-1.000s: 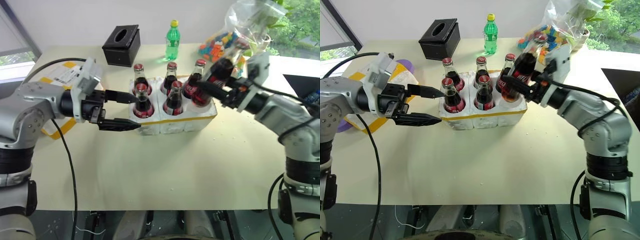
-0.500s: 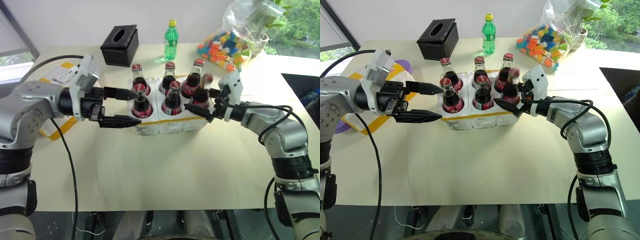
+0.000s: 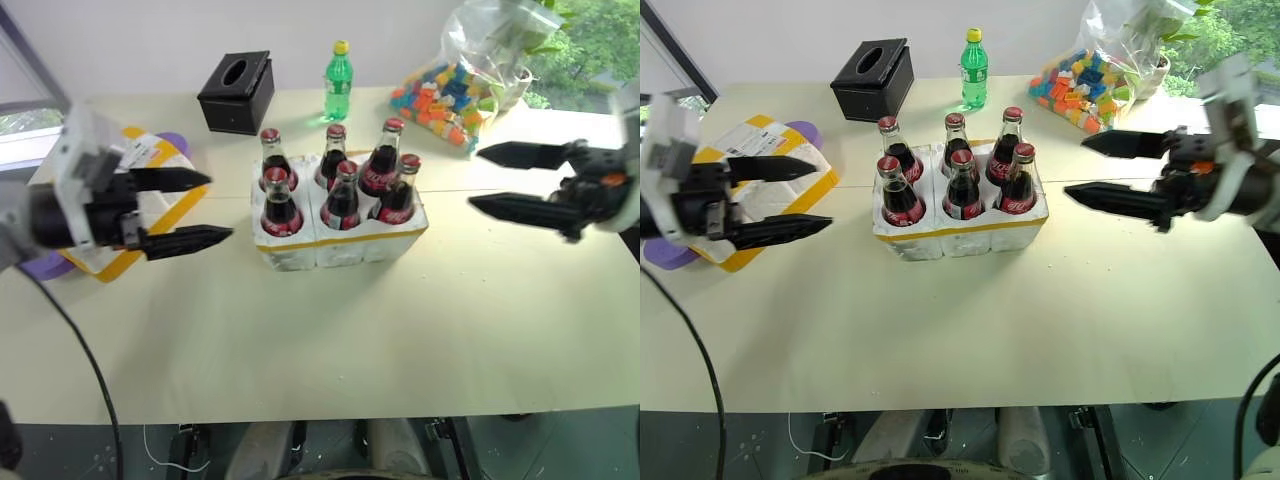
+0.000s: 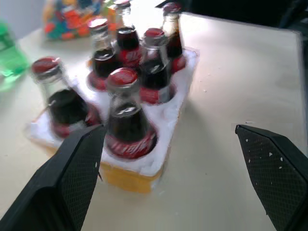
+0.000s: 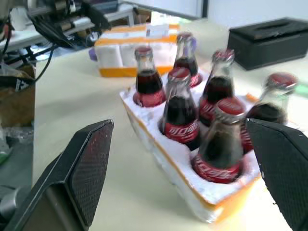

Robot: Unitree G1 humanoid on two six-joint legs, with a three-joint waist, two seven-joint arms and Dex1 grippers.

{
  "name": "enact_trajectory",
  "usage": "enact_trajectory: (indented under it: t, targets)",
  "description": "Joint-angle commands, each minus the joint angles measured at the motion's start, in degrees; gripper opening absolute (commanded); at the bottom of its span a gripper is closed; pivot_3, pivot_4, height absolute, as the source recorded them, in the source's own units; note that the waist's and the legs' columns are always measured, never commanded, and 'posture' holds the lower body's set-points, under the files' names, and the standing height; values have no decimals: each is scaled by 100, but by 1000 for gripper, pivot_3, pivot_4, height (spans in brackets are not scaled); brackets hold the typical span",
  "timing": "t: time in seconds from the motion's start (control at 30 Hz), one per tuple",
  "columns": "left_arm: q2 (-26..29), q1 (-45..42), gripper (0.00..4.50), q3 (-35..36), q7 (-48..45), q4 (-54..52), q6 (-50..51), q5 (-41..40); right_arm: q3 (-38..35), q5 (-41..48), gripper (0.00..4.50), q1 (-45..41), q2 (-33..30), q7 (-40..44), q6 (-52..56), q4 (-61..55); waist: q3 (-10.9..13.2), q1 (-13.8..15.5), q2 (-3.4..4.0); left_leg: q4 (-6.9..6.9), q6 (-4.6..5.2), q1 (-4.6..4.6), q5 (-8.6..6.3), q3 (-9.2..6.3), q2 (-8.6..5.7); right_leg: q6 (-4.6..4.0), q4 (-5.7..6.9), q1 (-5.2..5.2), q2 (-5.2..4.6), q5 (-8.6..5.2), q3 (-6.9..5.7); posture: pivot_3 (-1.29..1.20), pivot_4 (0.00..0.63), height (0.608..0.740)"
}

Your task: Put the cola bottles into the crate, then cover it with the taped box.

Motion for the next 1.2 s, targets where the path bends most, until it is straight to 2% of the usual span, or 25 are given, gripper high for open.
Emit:
enact_trajectory:
  t: [0.03,0.13,0.2,0.27,0.33,0.53,0.73,0.97,1.17,1.2]
  targets:
    - [334,891,4500,864,573,-416,133,1004,-1,137,4489,-316,-10,187,-65,175,-2,19,-1,-1,-1,1,0,1,6,-1,-1,-1,2,0,-1,0,150,732]
    - [503,2959,4500,1406,810,-688,-361,2939,251,-57,4489,-427,204,142,-233,287,-2,15,3,-10,-19,0,-13,10,11,-20,-7,-6,1,-9,2,0,150,732]
    - [397,4076,4500,1587,931,-755,-699,3860,359,-101,4489,-417,261,248,-295,298,-1,20,1,-12,-15,-4,-17,21,12,-26,-8,-16,-3,-5,6,0,150,732]
    - [275,4654,4500,1583,1100,-763,-907,4382,408,-126,4489,-443,336,296,-391,310,0,64,1,-13,-12,-10,-22,28,12,-28,-10,-20,-6,-5,6,0,150,732]
    - [235,4879,4500,1295,1416,-568,-1197,4877,524,-274,4489,-561,447,216,-536,390,-1,156,-3,-10,-14,-12,-24,24,14,-35,-17,-15,-6,-5,1,0,150,732]
    - [74,4035,4500,-367,2761,843,-2213,5928,473,-189,4489,-727,571,46,-398,423,-3,208,7,-10,-14,-7,-24,32,44,-45,-73,7,-9,3,-39,0,150,732]
    - [-90,2814,4500,-1552,3613,2780,-3640,6499,159,59,4489,-752,542,-275,-149,294,-4,171,1,-27,-19,-26,-26,40,44,-24,-52,-26,-6,20,-36,0,150,732]
    - [-322,1629,4500,-2331,4203,4330,-4654,6891,-110,251,4489,-427,388,-383,43,-60,-5,175,1,-7,-29,-76,-23,50,45,-24,-5,-78,-9,20,-35,0,150,732]
    - [-374,1160,4500,-2663,4319,5097,-5047,7010,-283,333,4489,-18,186,-274,65,-431,-8,176,0,5,-31,-75,-20,53,46,-24,5,-75,-10,22,-35,0,150,732]
    - [-388,1112,4254,-2687,4321,5159,-5091,7008,-311,355,4499,-15,189,-312,76,-419,-8,172,1,8,-33,-74,-19,52,47,-24,6,-75,-9,25,-36,0,150,732]
